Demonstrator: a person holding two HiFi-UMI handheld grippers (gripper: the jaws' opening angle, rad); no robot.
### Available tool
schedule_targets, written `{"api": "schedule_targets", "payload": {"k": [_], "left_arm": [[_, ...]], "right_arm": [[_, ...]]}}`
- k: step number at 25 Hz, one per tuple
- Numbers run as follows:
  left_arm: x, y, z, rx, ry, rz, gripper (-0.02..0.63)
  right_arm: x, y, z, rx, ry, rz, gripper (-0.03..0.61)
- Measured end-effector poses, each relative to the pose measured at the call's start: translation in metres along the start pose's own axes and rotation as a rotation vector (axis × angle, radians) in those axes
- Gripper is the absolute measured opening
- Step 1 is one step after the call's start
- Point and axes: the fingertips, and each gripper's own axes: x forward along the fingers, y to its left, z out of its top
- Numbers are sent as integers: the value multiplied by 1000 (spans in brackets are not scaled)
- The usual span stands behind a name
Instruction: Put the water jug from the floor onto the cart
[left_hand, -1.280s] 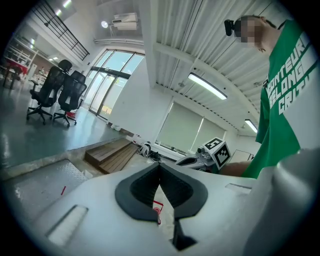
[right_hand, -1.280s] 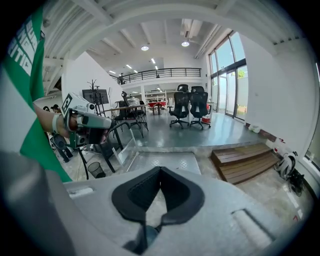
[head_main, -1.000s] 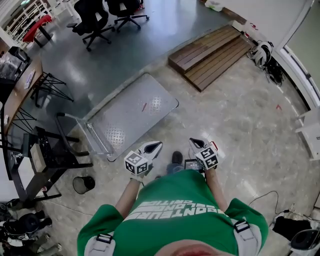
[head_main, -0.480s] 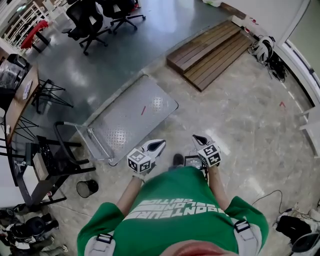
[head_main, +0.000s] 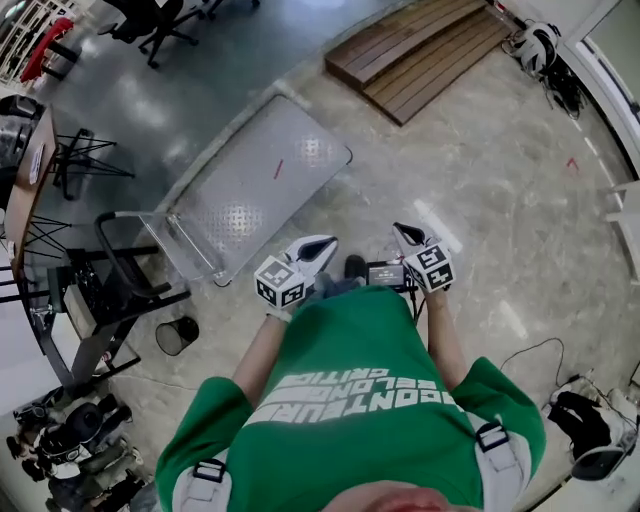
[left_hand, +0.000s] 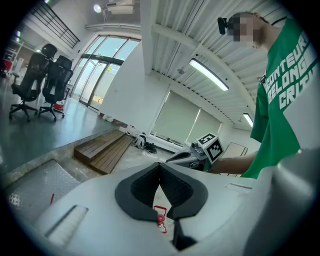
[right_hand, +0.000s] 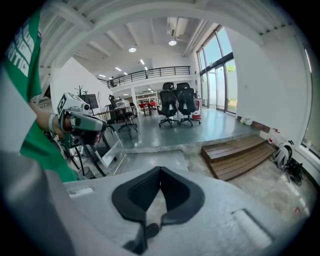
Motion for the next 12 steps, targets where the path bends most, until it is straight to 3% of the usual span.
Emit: {"api": "schedule_targets", "payload": {"k": [12], "left_arm": [[26, 15, -23, -44, 74, -95, 9]], "right_arm": [[14, -32, -44, 52, 114, -77, -9]]}}
